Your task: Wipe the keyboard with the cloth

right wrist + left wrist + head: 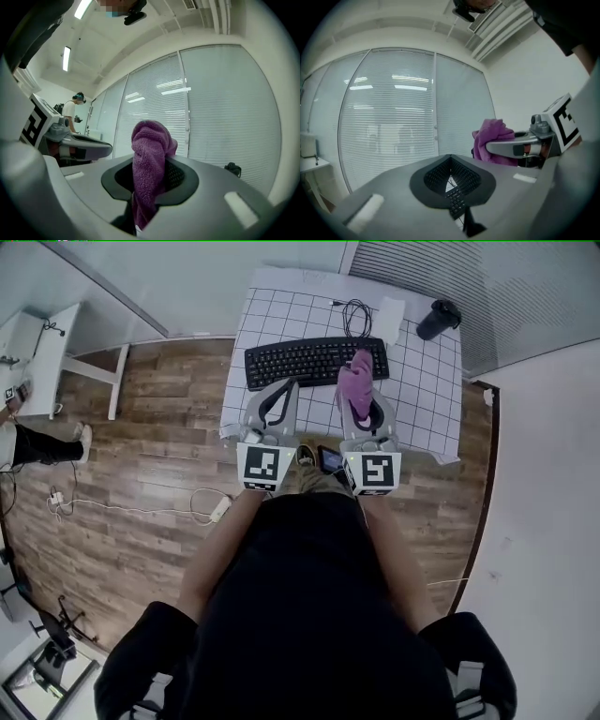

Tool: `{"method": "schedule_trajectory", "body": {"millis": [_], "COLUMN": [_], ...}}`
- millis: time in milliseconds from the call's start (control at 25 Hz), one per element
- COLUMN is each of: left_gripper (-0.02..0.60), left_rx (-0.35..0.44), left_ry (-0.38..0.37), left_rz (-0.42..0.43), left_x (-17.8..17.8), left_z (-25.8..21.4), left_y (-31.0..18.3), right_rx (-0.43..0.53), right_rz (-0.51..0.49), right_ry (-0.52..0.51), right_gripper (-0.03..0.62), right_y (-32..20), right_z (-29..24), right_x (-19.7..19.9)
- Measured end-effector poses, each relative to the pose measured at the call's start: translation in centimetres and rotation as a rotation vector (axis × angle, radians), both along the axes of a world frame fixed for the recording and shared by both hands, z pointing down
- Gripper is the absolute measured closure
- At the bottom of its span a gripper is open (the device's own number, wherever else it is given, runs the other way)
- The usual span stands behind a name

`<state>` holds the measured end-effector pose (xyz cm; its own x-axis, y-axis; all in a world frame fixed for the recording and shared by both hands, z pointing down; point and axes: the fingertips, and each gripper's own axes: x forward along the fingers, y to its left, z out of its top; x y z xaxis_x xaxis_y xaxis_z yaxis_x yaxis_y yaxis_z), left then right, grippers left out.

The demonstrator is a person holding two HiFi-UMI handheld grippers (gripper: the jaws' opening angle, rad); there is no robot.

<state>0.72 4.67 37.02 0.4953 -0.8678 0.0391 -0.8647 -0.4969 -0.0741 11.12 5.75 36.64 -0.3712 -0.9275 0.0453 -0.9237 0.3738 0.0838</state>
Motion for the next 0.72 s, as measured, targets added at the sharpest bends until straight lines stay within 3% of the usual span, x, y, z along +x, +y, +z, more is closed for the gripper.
{"method": "schedule_trajectory", "body": {"millis": [280,720], "left_gripper": [0.581,0.581], "left_rx": [-0.006,-0.014], "left_ry": [0.010,0.081], "left_rz": [-0.005,-0.030], "left_x": [-7.1,-16.5], "left_z": [0.1,-0.3], "left_y": [9.0,17.6], "right_rx": [-0.026,-0.007], "right_rz": [0.055,-0.049], "right_ry": [0.030,0.045], "right_gripper": [0.493,0.493], "right_y": [6.8,15.8], "right_z": [0.4,-0.8], "right_x": [-4.5,-14.4]}}
